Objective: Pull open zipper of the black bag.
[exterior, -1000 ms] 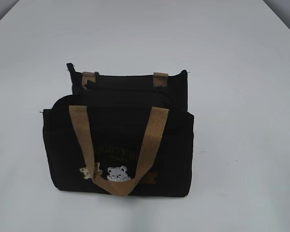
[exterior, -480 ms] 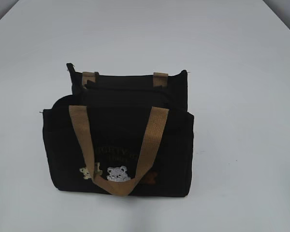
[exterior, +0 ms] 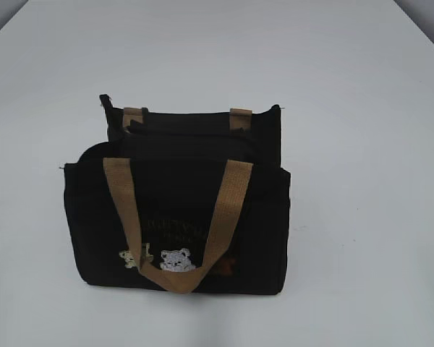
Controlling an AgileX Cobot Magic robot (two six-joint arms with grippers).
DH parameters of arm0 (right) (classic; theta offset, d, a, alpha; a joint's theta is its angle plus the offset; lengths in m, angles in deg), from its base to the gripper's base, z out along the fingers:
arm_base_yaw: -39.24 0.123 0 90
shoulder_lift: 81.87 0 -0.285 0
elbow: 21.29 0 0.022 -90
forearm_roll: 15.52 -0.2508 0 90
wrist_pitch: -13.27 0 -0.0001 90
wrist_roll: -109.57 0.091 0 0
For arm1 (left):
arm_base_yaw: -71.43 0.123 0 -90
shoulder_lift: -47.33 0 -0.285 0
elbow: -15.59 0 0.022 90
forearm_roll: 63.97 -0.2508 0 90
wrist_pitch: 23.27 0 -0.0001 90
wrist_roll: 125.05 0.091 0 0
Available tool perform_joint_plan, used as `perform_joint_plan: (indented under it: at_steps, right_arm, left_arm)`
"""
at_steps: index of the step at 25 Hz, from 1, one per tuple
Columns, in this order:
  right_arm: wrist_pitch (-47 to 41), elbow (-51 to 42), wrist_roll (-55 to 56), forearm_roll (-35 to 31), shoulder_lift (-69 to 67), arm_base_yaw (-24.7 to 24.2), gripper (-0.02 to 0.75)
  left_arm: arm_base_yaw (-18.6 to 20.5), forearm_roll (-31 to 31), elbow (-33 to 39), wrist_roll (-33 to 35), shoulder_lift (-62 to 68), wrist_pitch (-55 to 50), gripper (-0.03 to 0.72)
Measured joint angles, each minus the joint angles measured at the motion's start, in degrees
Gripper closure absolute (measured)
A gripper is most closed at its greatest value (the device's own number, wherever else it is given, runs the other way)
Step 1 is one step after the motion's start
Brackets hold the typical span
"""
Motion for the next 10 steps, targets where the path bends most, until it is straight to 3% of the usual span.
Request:
perform_joint_plan:
  at_steps: [10]
  right_arm:
    - [0.00,0.00,0.00,0.00,0.00,0.00,0.178]
  left_arm:
    - [0.00,0.00,0.00,0.00,0.00,0.00,0.323]
